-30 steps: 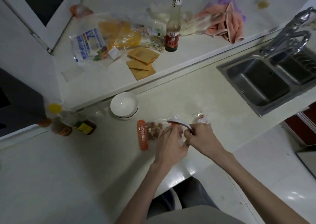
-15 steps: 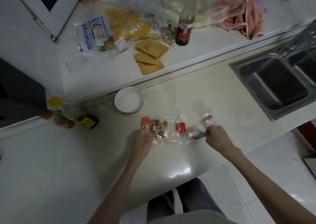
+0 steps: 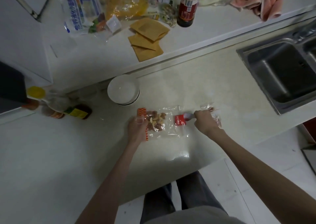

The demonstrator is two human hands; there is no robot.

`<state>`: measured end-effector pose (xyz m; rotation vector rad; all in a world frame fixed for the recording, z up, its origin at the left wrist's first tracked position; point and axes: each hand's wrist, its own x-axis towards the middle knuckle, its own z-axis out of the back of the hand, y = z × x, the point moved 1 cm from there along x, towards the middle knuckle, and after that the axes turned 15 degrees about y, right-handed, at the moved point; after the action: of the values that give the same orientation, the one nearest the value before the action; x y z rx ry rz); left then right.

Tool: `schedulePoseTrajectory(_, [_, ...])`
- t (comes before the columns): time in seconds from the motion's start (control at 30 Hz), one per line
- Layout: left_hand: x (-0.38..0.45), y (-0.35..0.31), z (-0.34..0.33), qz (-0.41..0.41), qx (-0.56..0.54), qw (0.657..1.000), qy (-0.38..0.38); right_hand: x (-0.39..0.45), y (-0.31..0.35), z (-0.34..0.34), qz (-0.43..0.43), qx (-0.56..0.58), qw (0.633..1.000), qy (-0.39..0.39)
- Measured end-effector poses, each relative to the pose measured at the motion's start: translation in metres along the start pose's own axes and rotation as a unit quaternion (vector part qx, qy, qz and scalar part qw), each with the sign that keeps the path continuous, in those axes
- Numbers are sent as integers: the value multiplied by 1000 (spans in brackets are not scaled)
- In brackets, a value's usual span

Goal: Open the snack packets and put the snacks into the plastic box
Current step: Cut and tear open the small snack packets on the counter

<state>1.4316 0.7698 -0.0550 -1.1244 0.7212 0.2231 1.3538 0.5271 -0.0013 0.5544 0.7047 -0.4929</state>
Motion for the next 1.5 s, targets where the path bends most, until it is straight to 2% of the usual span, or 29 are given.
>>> schedulePoseTrajectory(0.13, [5,7,-2,49,-33,998,13,2,2,-7,67,66,995,22])
schedulePoseTrajectory(0.27, [5,16,-2,70,-108,990,51,-15,18,3,147,91,985,4])
schedulePoseTrajectory(0.37, [-1,17,-1,64,-191,977,69,-33,29,23,190,76,978,-43])
schedulePoseTrajectory(0.5, [-9,11,-12,86,-406,903,108,-55,40,41,224,60,971,-59])
schedulePoseTrajectory(0.63, [-14,6,-23,65,-484,865,119,-53,39,38,217,8,974,-67])
schedulePoseTrajectory(0.7, [-13,7,-25,63,-477,872,90,-49,34,33,184,-28,981,-62])
schedulePoseTrajectory(0.8, [-7,10,-26,57,-421,903,59,-44,30,24,142,-64,988,-6])
schedulePoseTrajectory(0.97, [0,14,-22,52,-327,941,71,-33,42,8,192,-98,973,88])
schedulePoseTrajectory(1.0, [2,16,-21,51,-323,942,72,-30,44,5,194,-94,973,87])
schedulePoseTrajectory(1.13, [3,21,-11,50,-254,964,69,-15,46,-9,159,-72,985,1])
schedulePoseTrajectory(1.3, [-1,12,-10,30,-175,978,109,2,52,-31,125,-106,986,26])
schedulePoseTrajectory(1.5, [0,9,-9,45,-164,981,90,16,60,-41,107,-103,989,-6])
